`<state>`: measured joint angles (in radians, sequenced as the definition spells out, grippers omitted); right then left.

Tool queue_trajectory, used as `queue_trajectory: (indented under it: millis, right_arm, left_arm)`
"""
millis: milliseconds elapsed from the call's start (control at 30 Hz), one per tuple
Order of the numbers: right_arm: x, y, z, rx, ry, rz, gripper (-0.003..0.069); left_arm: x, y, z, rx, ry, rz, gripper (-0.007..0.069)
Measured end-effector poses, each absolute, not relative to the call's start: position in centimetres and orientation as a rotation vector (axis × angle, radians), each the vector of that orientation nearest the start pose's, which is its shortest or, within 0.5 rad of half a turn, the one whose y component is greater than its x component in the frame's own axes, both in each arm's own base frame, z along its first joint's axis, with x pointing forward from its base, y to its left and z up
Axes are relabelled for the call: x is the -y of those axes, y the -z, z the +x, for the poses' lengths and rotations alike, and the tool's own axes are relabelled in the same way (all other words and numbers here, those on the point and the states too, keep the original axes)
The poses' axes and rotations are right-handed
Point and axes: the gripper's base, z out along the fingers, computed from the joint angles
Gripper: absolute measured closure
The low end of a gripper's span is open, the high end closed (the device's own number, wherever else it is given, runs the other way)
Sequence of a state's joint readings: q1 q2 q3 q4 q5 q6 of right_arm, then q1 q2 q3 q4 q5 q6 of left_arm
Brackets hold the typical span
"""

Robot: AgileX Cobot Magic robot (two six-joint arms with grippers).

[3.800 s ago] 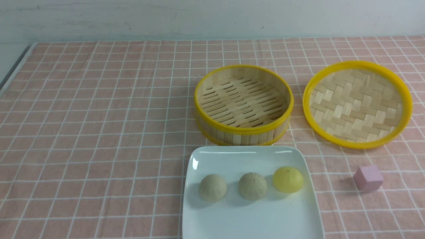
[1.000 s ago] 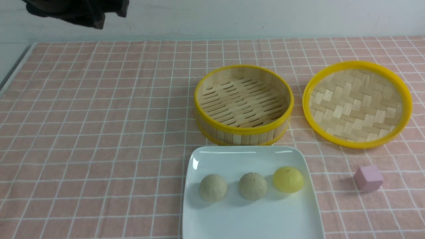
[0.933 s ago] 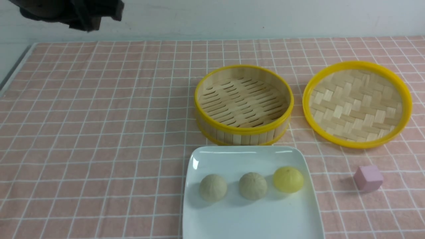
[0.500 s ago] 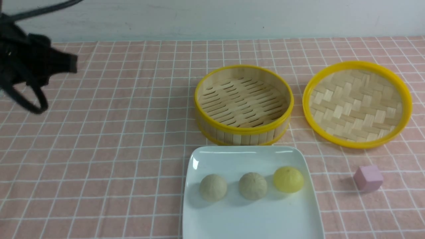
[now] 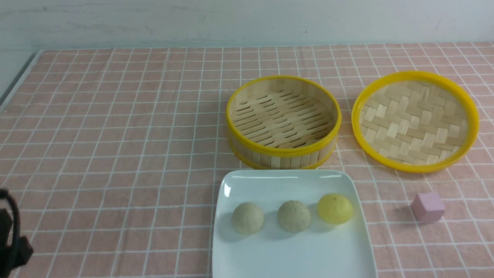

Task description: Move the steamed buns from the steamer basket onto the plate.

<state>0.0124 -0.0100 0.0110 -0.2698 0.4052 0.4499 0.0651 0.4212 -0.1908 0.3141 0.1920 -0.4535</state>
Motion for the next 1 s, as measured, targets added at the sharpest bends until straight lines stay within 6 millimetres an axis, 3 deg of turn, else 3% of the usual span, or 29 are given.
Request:
queue_trajectory:
  millis: [133,533,1000]
  right_arm:
    - [0.9,-17.5,5.2,-1.859,-0.048,0.249,0.042]
    - [0.9,-17.5,5.2,-1.859,-0.047,0.248,0.042]
    - [0.9,-17.5,5.2,-1.859,-0.047,0.248,0.042]
  left_arm:
    - [-1.1,-21.3,7.4,-1.81,0.015,-0.275,0.0298]
    - [-1.5,-20.1,5.3,-1.823,-0.019,-0.341,0.0298]
    - [-1.3,-17.3,5.2,-1.817,0.019,-0.349,0.0298]
